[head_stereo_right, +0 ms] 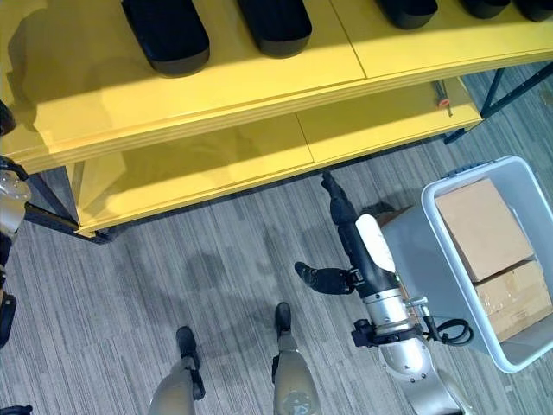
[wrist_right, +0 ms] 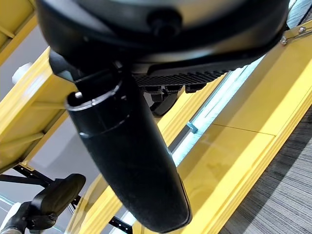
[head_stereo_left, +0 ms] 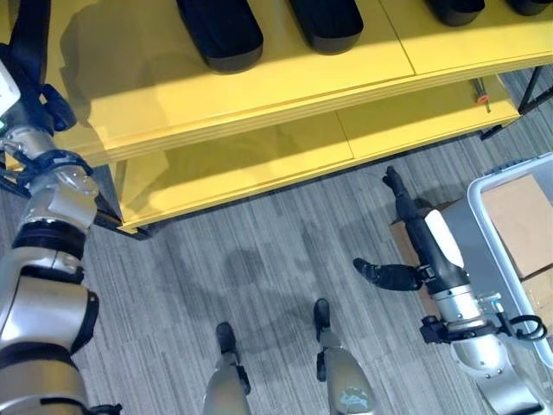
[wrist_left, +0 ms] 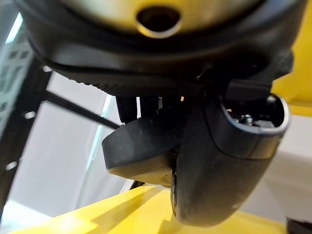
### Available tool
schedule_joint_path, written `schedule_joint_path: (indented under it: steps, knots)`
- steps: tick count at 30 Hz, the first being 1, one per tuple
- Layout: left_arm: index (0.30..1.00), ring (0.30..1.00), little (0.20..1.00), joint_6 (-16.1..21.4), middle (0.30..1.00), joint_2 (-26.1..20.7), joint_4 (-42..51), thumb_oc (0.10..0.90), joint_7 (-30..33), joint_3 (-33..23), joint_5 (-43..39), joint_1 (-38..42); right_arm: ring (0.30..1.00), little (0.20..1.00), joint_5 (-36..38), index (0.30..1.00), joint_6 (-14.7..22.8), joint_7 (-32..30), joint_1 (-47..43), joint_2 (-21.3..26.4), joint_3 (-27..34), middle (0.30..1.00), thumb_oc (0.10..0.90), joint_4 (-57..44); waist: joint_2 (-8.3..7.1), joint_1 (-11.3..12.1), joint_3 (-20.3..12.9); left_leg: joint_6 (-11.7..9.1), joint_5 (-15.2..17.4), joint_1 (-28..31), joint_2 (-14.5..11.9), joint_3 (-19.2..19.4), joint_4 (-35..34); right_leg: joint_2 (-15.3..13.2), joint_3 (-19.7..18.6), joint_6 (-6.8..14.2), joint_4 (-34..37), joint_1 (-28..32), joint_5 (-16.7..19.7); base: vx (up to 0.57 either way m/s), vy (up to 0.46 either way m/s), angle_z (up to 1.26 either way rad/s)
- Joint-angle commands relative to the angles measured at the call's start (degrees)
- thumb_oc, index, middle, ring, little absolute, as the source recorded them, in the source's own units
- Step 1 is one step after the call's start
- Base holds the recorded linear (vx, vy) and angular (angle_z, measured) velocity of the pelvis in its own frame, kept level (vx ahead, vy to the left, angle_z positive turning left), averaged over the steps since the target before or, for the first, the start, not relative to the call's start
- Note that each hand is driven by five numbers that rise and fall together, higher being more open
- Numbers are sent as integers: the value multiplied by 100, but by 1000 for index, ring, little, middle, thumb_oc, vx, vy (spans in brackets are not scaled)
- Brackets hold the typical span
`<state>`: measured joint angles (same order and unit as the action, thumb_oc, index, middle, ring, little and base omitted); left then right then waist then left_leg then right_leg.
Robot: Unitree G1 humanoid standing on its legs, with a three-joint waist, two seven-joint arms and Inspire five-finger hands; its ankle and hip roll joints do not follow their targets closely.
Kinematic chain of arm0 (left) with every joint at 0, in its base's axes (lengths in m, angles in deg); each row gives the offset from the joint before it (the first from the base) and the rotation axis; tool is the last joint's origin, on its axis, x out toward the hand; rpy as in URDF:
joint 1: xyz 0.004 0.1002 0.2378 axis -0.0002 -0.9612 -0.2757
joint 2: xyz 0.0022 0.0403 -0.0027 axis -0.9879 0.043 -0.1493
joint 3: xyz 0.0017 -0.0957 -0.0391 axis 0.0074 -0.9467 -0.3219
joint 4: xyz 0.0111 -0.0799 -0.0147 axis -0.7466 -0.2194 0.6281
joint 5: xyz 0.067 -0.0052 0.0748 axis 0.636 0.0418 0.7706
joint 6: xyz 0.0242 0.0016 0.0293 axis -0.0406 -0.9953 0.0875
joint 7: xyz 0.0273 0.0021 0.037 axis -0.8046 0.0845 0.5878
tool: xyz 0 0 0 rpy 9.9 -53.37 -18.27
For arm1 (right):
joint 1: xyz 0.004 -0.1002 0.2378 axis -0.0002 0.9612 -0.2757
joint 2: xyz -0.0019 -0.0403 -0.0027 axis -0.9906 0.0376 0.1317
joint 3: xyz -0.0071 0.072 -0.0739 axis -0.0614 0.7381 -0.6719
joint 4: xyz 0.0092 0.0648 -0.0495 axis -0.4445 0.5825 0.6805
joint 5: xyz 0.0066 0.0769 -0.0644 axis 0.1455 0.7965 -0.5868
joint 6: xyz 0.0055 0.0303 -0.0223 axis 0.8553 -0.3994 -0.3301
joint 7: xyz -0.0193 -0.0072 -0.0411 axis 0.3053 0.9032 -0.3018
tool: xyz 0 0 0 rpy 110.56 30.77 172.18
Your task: Move parts from the plastic box to the shelf.
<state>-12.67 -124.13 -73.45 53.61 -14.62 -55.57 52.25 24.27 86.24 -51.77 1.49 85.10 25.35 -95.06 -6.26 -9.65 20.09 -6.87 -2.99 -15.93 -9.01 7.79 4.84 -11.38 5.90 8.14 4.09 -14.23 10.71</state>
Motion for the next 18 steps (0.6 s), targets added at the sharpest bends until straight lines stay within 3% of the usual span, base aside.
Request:
schedule_joint_path:
  steps: [1,9,18]
  knots:
    - [300,300,300,164,300,-867,235,400,459,147,586,720,1000,1000,157,1000,608,-337,-2,247,548,1000,900,-567,-98,-54,-588,120,270,-365,-145,-22,755,-604,140,516,-299,576,-318,0,0,-4]
    - [300,300,300,109,300,-705,-49,400,118,681,1021,1017,1000,1000,164,1000,619,-354,13,262,630,1000,900,-568,-81,-115,-558,131,255,-456,-144,-10,791,-605,132,524,-301,522,-293,0,1,-1]
    - [300,300,300,120,300,-573,-258,400,-2,725,967,1107,1000,1000,209,1000,593,-367,62,268,697,1000,900,-576,-99,-153,-518,150,277,-584,-144,3,880,-606,90,529,-298,440,-246,-1,1,0]
